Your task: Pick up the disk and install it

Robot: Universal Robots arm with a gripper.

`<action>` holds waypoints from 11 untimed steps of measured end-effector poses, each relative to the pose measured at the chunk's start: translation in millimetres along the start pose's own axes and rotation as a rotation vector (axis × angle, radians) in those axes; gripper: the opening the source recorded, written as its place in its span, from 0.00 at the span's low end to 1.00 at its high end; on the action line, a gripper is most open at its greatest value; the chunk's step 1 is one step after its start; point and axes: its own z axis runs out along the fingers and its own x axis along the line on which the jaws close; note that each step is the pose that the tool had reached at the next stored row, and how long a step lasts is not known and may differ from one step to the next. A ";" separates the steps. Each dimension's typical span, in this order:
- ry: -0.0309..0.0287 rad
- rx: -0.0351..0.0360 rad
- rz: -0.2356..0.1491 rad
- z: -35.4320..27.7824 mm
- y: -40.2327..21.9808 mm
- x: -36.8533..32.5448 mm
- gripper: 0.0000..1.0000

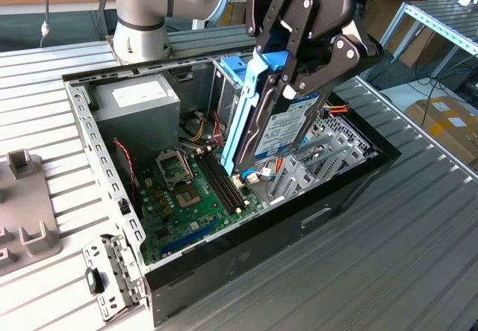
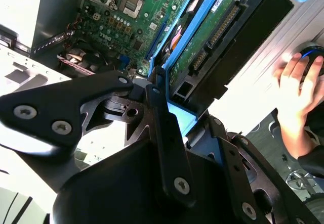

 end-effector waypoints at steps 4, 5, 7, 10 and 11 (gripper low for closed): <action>0.0001 0.0000 0.000 0.0 -3.1 0.6 0.37; 0.0000 0.0000 0.000 0.1 -3.7 0.8 0.37; -0.0001 0.0000 0.000 0.1 -5.1 1.1 0.37; 0.0000 0.0000 0.000 0.1 -7.9 1.6 0.37; 0.0000 0.0000 0.000 0.2 -8.6 1.7 0.37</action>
